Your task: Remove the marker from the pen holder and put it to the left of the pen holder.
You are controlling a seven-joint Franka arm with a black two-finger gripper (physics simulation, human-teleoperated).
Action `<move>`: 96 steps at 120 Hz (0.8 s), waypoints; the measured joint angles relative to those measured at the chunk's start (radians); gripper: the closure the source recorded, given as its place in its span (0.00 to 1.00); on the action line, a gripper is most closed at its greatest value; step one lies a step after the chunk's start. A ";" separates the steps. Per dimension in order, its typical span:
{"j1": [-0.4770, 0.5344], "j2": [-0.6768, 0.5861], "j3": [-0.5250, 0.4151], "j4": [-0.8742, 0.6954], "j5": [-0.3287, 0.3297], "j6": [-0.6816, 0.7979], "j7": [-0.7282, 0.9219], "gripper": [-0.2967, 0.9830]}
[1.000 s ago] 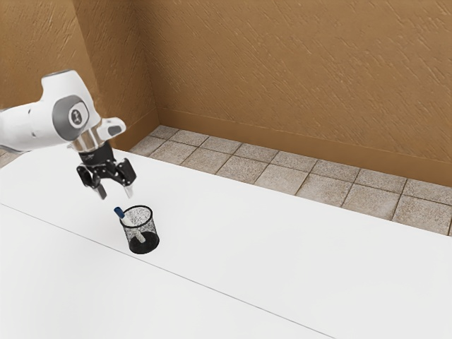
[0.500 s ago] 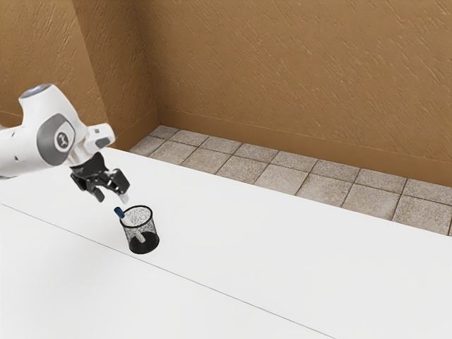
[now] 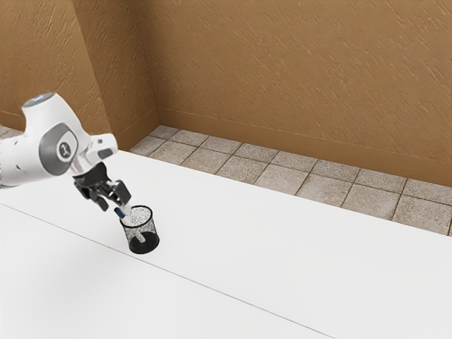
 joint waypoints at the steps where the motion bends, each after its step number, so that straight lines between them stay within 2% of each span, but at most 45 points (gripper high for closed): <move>1: 0.000 0.001 0.000 0.000 0.000 0.000 0.001 0.36; 30: -0.002 0.009 0.000 0.000 0.000 0.001 0.015 0.49; 71: -0.001 0.017 0.000 0.000 0.001 0.000 0.028 0.74; 96: -0.002 0.007 -0.001 0.004 0.010 0.003 0.023 0.81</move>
